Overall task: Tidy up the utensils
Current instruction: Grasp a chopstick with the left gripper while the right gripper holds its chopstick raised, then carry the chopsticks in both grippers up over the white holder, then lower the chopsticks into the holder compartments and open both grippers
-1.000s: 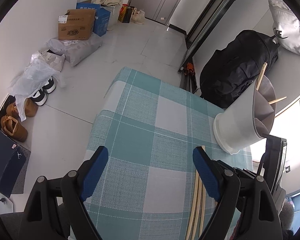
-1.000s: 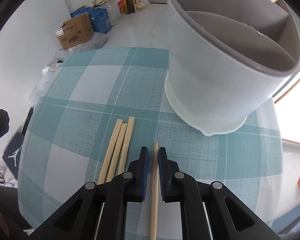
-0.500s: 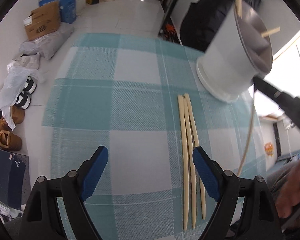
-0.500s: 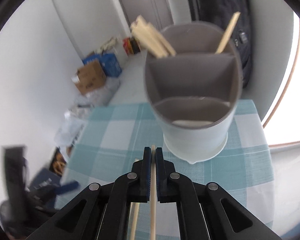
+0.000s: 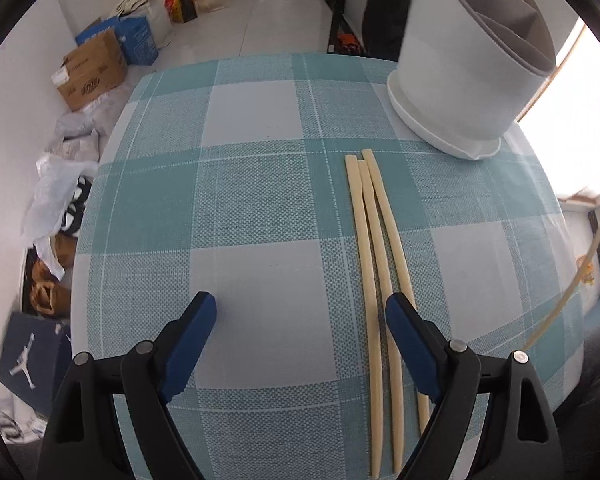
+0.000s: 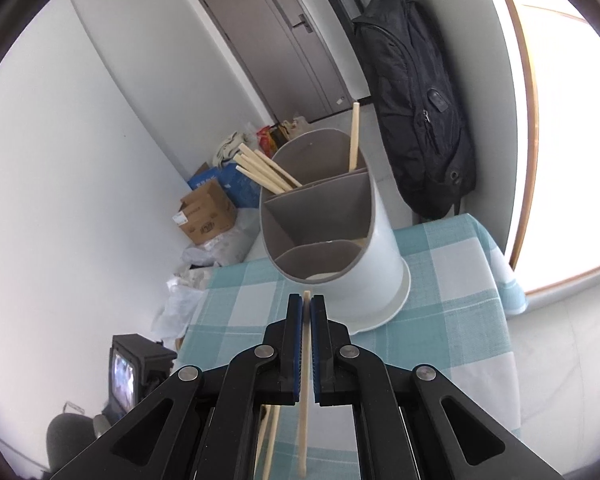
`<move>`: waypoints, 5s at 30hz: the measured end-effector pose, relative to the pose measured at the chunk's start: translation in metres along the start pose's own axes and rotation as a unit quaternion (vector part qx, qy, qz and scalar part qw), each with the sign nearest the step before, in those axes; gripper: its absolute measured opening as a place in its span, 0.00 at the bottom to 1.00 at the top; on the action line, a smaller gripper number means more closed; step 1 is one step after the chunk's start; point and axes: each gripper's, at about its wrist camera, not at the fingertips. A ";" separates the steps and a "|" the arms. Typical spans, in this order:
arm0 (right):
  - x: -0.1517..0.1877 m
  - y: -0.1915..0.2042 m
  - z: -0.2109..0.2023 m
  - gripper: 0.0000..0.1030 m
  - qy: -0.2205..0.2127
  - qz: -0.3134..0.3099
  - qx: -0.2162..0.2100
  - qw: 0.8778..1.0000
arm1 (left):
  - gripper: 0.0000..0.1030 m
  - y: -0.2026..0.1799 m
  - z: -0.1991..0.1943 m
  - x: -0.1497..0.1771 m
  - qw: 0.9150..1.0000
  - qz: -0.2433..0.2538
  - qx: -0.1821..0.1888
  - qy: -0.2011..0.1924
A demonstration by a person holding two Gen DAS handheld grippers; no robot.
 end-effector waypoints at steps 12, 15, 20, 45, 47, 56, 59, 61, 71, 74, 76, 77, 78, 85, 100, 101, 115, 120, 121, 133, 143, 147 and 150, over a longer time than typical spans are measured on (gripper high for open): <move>0.000 -0.015 -0.007 0.03 -0.018 0.008 -0.009 1.000 | 0.82 -0.018 0.014 -0.019 0.999 0.004 -0.054 -0.006; -0.001 -0.022 -0.007 0.03 -0.018 0.024 -0.014 0.999 | 0.82 -0.021 0.019 -0.031 0.998 0.009 -0.061 -0.006; -0.004 -0.028 -0.011 0.03 -0.029 0.023 -0.010 0.999 | 0.81 -0.027 0.026 -0.043 0.997 0.027 -0.067 -0.011; -0.004 -0.033 -0.019 0.03 -0.042 0.035 0.001 0.998 | 0.03 -0.027 -0.035 -0.034 0.993 0.014 0.072 -0.089; -0.003 -0.029 -0.021 0.03 -0.048 0.028 0.000 0.998 | 0.03 -0.024 -0.054 -0.026 0.989 0.014 0.075 -0.124; 0.000 -0.002 -0.035 0.03 -0.089 -0.021 0.006 0.996 | 0.03 -0.015 -0.096 -0.021 0.971 -0.027 0.123 -0.203; 0.002 0.010 -0.039 0.03 -0.097 -0.041 0.006 0.994 | 0.03 -0.006 -0.106 -0.027 0.963 -0.042 0.141 -0.227; 0.003 0.016 -0.039 0.03 -0.095 -0.049 0.007 0.994 | 0.03 -0.004 -0.111 -0.028 0.957 -0.051 0.156 -0.241; -0.013 0.027 -0.059 0.03 -0.098 -0.054 0.008 0.994 | 0.03 -0.018 -0.151 -0.034 0.925 -0.073 0.200 -0.315; -0.026 0.026 -0.068 0.03 -0.097 -0.056 0.011 0.994 | 0.03 -0.028 -0.162 -0.045 0.920 -0.073 0.211 -0.323; -0.040 0.025 -0.075 0.03 -0.100 -0.055 0.011 0.993 | 0.03 -0.032 -0.171 -0.054 0.916 -0.073 0.219 -0.328; -0.046 0.024 -0.077 0.03 -0.101 -0.054 0.012 0.993 | 0.03 -0.036 -0.176 -0.060 0.914 -0.071 0.222 -0.331; -0.056 0.023 -0.080 0.03 -0.103 -0.054 0.014 0.993 | 0.03 -0.039 -0.180 -0.066 0.913 -0.069 0.228 -0.332; -0.115 0.014 -0.089 0.03 -0.110 -0.058 0.018 0.992 | 0.03 -0.064 -0.205 -0.103 0.899 -0.059 0.249 -0.355; -0.196 -0.017 -0.053 0.03 -0.121 -0.065 0.032 0.990 | 0.03 -0.087 -0.169 -0.165 0.886 -0.058 0.233 -0.396; -0.198 -0.019 -0.050 0.03 -0.120 -0.067 0.034 0.990 | 0.03 -0.088 -0.164 -0.168 0.886 -0.054 0.229 -0.399; -0.194 -0.038 0.005 0.03 -0.065 -0.065 0.037 0.995 | 0.03 -0.096 -0.120 -0.166 0.877 -0.029 0.243 -0.414; -0.189 -0.039 0.015 0.03 -0.055 -0.064 0.037 0.996 | 0.03 -0.098 -0.115 -0.159 0.877 -0.020 0.242 -0.415; -0.188 -0.038 0.016 0.03 -0.054 -0.068 0.040 0.995 | 0.03 -0.099 -0.114 -0.159 0.876 -0.018 0.242 -0.417; -0.175 -0.033 0.027 0.03 -0.029 -0.079 0.043 0.995 | 0.03 -0.097 -0.113 -0.152 0.880 0.013 0.256 -0.401; -0.166 -0.032 0.034 0.04 -0.019 -0.075 0.033 0.996 | 0.03 -0.090 -0.122 -0.144 0.901 0.078 0.295 -0.310; -0.159 -0.034 0.040 0.04 -0.010 -0.059 0.023 0.998 | 0.03 -0.088 -0.126 -0.138 0.905 0.096 0.301 -0.285; -0.153 -0.035 0.046 0.05 0.003 -0.050 0.019 0.999 | 0.03 -0.089 -0.129 -0.135 0.907 0.104 0.304 -0.271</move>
Point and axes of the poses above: each gripper's, at about its wrist camera, not at the fingertips, and z roughly the way its jaws point, y to its left, x to its underside, and after that the axes turned 14 degrees about -z, right-handed
